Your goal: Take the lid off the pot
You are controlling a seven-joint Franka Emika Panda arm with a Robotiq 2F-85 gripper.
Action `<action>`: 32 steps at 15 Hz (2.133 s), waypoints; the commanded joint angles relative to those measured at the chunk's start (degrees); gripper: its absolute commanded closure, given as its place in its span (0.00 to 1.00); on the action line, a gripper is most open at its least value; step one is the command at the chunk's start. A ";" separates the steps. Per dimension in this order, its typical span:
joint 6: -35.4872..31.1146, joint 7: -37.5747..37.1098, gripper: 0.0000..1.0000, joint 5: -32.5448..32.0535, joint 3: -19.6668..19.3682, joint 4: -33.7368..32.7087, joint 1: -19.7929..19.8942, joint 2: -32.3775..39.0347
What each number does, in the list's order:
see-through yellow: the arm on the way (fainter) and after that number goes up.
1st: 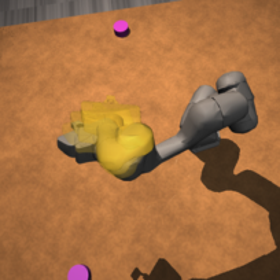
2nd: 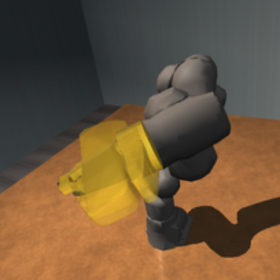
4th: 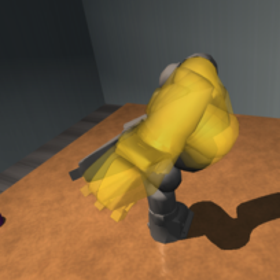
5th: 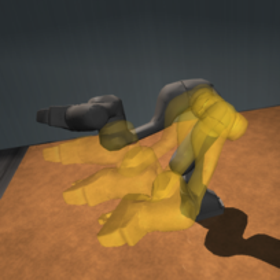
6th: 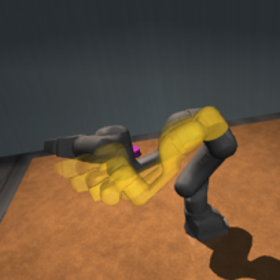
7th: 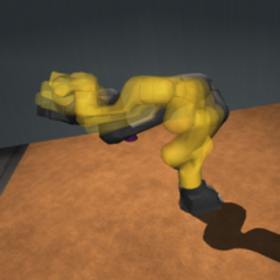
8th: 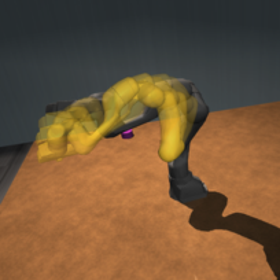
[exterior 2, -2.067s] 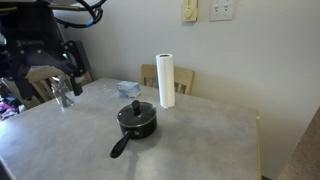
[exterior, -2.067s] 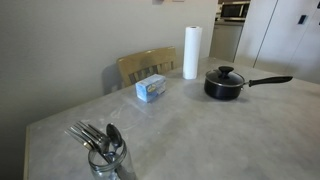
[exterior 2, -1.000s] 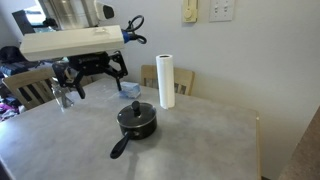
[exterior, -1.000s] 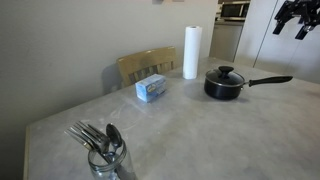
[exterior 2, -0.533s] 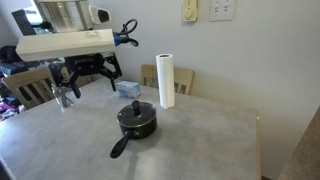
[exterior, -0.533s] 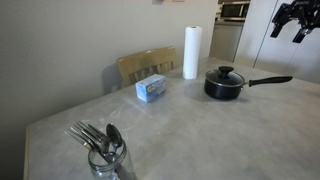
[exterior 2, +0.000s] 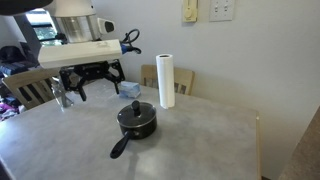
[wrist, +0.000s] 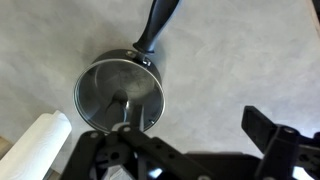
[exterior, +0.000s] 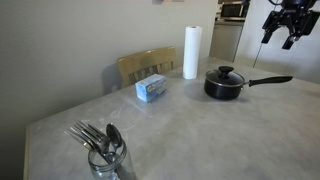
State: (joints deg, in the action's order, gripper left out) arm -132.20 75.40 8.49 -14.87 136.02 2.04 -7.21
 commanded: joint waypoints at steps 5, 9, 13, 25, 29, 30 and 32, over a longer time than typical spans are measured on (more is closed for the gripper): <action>-0.36 1.34 0.00 1.37 1.45 -2.33 1.77 3.48; -2.44 3.87 0.00 3.00 1.76 -4.49 2.04 7.45; -12.75 5.73 0.00 0.73 3.96 -4.22 2.10 11.42; -28.19 2.39 0.00 -7.81 9.75 -10.91 4.37 26.29; -25.24 -13.23 0.00 -14.53 7.26 -14.15 2.43 29.06; -22.79 -17.46 0.00 -15.69 7.02 -15.17 2.20 29.37; -17.95 -22.72 0.00 -15.75 8.55 -16.81 3.29 29.76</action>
State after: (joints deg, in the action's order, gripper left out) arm -156.50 59.33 -6.15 -7.01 122.74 4.79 21.16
